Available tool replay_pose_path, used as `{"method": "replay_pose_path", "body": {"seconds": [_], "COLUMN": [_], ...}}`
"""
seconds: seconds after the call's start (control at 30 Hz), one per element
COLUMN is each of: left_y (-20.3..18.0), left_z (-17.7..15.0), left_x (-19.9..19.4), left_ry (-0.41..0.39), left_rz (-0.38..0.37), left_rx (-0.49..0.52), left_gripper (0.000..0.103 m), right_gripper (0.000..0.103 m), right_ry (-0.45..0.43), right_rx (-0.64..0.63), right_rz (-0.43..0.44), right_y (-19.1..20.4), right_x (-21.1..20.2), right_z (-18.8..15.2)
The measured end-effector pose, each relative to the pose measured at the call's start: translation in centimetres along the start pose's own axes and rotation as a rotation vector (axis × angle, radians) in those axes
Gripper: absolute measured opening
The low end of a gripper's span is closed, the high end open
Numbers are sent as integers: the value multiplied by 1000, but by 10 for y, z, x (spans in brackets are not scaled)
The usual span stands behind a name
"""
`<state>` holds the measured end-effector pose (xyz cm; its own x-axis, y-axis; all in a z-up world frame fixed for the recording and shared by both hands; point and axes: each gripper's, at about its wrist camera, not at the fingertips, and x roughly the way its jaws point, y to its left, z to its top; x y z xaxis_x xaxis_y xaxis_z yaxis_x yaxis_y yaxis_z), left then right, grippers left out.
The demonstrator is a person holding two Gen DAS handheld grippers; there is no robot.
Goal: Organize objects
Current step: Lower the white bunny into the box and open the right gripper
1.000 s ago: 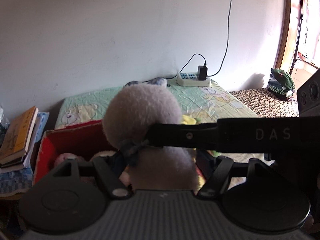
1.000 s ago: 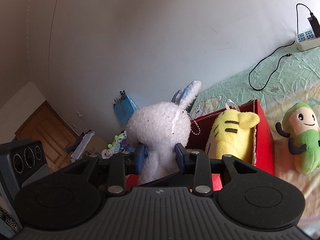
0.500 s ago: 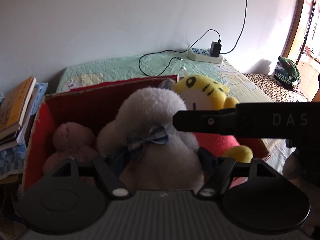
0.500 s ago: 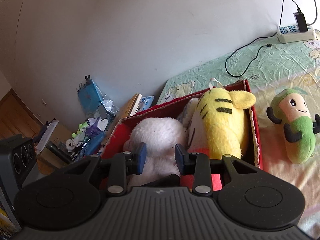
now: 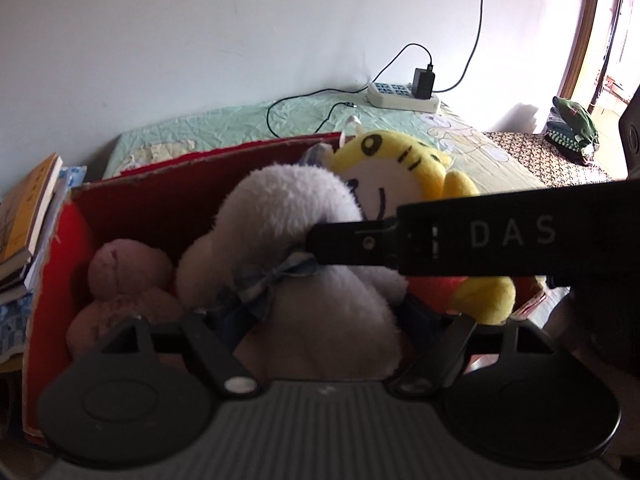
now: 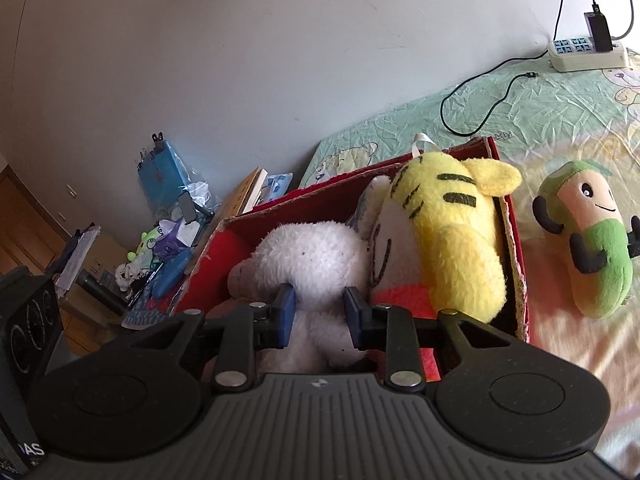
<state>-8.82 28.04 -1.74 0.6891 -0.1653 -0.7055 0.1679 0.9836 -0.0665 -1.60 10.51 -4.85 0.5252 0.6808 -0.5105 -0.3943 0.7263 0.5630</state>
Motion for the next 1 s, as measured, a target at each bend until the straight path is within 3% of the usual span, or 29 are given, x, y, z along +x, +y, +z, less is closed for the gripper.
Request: {"method": "replay_pose_path", "body": {"seconds": [0.23,1.0], "left_y": [3,-9], "left_z": [1,2], "left_x": [4,5], "left_ry": [33,96], "left_rz": [-10,90], "left_rx": [-34,-77], "left_gripper": [85,94], "right_gripper": [34,32], "right_ry": [12,8], "right_rx": [24,-15], "right_rz": [8,-1], "right_y": [-6,-6], "right_x": [1,-17], "right_z": [-5,-10]}}
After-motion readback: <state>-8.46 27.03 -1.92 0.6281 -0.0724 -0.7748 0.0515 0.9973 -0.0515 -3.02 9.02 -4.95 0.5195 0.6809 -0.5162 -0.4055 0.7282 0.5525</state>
